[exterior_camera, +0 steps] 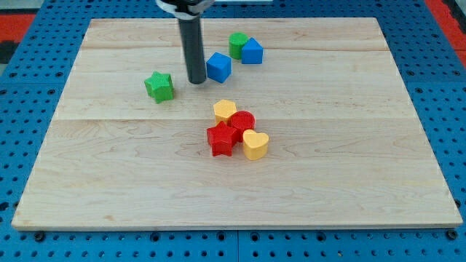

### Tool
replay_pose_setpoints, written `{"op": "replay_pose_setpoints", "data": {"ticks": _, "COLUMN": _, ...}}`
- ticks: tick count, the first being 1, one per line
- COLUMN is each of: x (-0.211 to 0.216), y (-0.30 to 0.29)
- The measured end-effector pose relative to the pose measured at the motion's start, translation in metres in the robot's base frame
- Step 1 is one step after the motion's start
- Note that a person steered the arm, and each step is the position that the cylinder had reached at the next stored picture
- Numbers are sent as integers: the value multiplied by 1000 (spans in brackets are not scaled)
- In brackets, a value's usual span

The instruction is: Place the green star towards the bottom left side of the blue cube

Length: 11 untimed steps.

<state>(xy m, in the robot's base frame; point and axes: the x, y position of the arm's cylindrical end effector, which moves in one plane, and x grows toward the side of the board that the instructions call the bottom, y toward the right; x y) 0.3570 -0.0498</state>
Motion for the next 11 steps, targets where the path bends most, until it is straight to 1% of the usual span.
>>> {"op": "replay_pose_setpoints", "data": {"ticks": 1, "x": -43, "y": 35}}
{"op": "replay_pose_setpoints", "data": {"ticks": 2, "x": -32, "y": 35}}
{"op": "replay_pose_setpoints", "data": {"ticks": 3, "x": 2, "y": -5}}
{"op": "replay_pose_setpoints", "data": {"ticks": 4, "x": 47, "y": -57}}
{"op": "replay_pose_setpoints", "data": {"ticks": 5, "x": 58, "y": -118}}
{"op": "replay_pose_setpoints", "data": {"ticks": 6, "x": 34, "y": -129}}
{"op": "replay_pose_setpoints", "data": {"ticks": 7, "x": 11, "y": -109}}
{"op": "replay_pose_setpoints", "data": {"ticks": 8, "x": -32, "y": -121}}
{"op": "replay_pose_setpoints", "data": {"ticks": 9, "x": -37, "y": -73}}
{"op": "replay_pose_setpoints", "data": {"ticks": 10, "x": -62, "y": -30}}
{"op": "replay_pose_setpoints", "data": {"ticks": 11, "x": -72, "y": -19}}
